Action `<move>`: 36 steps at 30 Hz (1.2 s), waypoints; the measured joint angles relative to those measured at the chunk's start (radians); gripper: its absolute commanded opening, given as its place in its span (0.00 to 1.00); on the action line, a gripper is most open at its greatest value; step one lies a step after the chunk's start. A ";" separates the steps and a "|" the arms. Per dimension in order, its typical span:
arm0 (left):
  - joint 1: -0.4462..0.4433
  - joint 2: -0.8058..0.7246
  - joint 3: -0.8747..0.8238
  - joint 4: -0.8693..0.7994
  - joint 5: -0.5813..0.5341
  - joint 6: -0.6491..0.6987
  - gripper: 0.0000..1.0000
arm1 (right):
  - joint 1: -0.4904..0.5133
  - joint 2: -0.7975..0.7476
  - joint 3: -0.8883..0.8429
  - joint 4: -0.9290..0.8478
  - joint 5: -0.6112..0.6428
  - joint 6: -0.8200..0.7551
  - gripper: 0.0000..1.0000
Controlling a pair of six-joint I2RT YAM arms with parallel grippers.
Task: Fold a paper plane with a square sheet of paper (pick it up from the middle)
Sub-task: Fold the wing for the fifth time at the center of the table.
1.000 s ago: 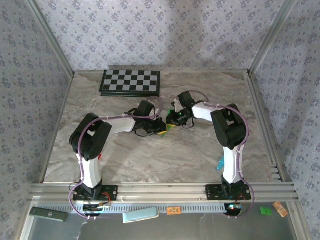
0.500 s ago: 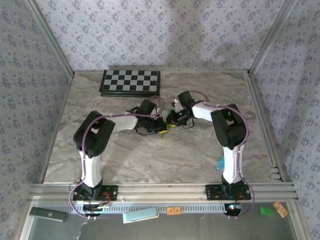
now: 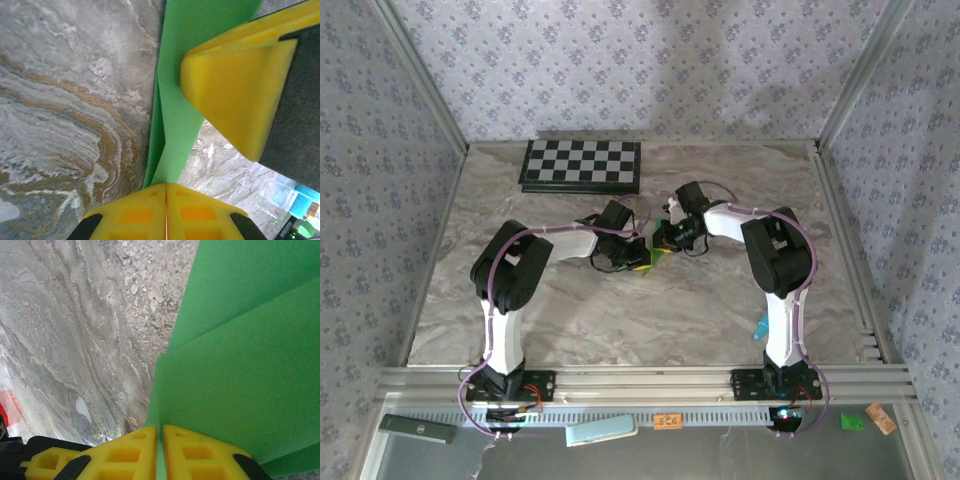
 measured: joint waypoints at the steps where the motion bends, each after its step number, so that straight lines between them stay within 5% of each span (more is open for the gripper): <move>1: 0.000 0.000 0.000 -0.003 -0.003 0.002 0.07 | 0.000 0.000 0.002 -0.002 0.000 0.000 0.14; 36: -0.038 -0.035 0.040 -0.104 -0.008 0.024 0.09 | -0.003 0.013 0.021 -0.029 -0.001 0.003 0.14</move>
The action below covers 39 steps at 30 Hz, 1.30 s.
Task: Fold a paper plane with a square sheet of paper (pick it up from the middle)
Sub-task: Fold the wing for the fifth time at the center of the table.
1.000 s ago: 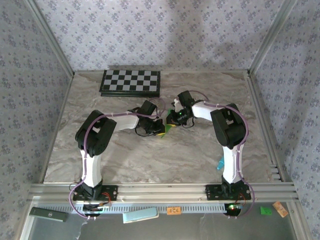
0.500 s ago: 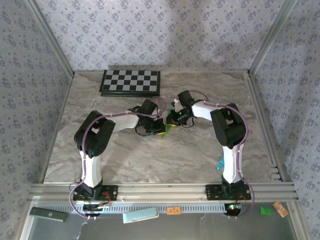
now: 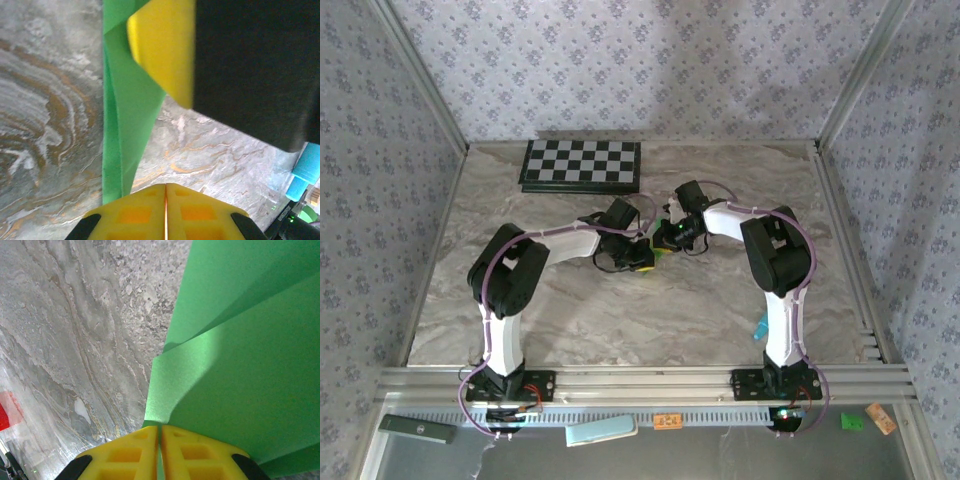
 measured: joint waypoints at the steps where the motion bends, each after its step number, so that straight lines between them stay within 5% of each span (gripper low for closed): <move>1: 0.000 0.003 0.002 -0.008 0.000 0.000 0.09 | 0.000 0.000 0.001 -0.001 0.000 0.000 0.13; 39: 0.014 0.023 -0.005 -0.051 -0.022 0.007 0.07 | 0.000 0.009 0.016 -0.022 -0.001 0.000 0.14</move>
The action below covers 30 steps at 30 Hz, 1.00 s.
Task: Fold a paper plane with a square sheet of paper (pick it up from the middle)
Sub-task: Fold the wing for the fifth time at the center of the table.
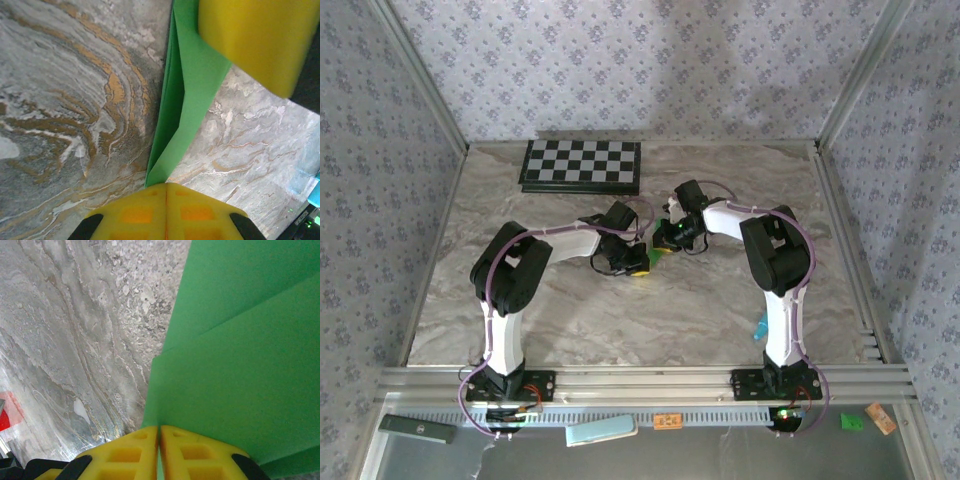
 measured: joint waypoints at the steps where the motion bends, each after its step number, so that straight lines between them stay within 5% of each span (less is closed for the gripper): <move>1: 0.000 0.000 0.000 0.000 0.000 0.000 0.07 | 0.000 0.000 0.000 0.000 0.000 0.000 0.14; 30: 0.006 0.019 0.036 0.050 0.025 -0.011 0.08 | 0.000 0.003 0.006 -0.008 0.000 0.000 0.14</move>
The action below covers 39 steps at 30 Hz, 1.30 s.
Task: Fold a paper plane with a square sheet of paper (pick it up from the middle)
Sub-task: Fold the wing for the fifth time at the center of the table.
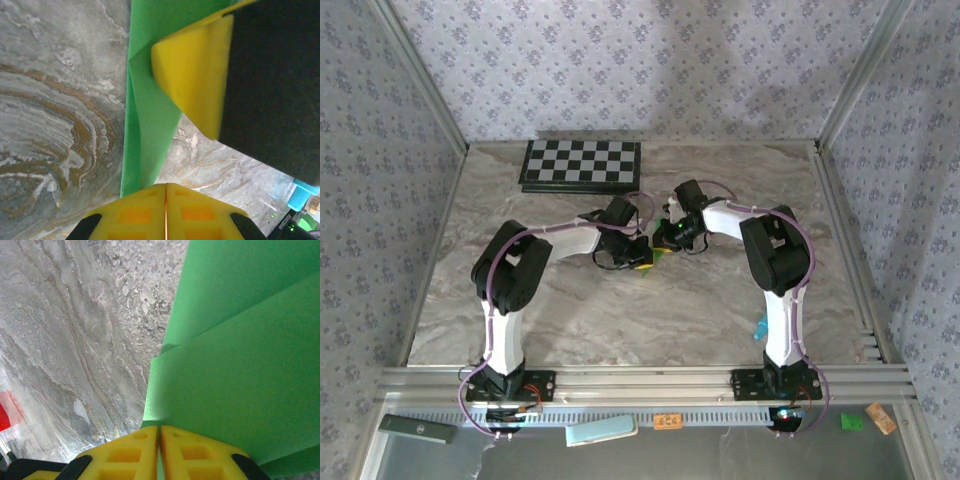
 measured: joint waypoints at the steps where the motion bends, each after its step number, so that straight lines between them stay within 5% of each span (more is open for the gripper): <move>1: 0.000 0.008 0.003 -0.001 0.000 0.000 0.08 | 0.000 0.000 0.000 0.000 0.000 0.000 0.14; 26: 0.000 -0.011 -0.072 0.058 -0.006 0.012 0.01 | -0.002 0.023 0.042 -0.058 0.000 0.000 0.13; 39: -0.012 -0.063 -0.104 -0.061 -0.028 0.132 0.00 | -0.002 0.030 0.058 -0.082 0.002 0.001 0.12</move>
